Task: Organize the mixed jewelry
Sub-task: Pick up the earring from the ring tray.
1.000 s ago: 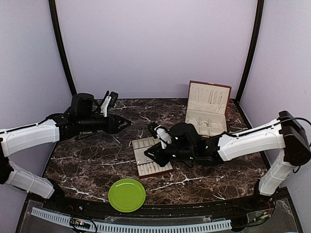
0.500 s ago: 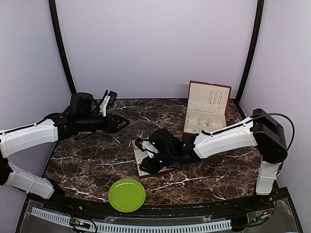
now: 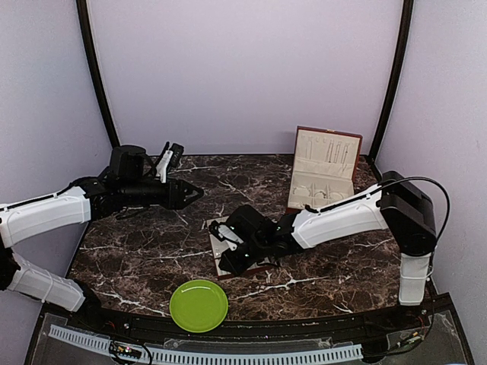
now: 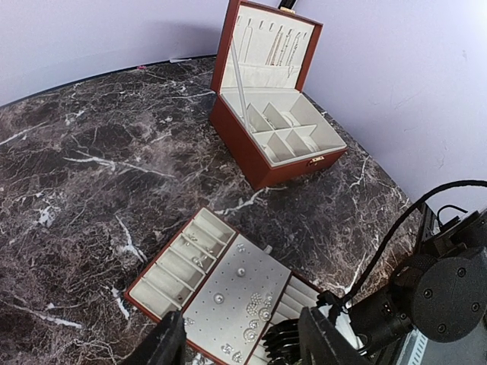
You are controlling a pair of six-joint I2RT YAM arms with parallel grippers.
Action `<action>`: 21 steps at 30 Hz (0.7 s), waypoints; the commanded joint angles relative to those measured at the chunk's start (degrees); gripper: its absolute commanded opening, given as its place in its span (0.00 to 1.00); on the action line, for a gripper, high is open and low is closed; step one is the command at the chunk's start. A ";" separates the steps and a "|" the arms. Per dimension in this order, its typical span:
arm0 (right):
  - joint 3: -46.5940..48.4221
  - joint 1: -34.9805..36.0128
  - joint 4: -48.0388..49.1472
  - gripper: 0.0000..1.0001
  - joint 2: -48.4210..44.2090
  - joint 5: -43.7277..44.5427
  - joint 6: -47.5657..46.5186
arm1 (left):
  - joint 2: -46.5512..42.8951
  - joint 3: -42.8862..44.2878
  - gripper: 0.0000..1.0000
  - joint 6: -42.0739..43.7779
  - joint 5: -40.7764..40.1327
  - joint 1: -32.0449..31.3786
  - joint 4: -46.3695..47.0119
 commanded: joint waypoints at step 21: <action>3.01 -0.34 -1.13 0.03 2.34 1.86 0.35 | -0.87 1.50 0.53 -0.25 1.55 -0.01 -0.12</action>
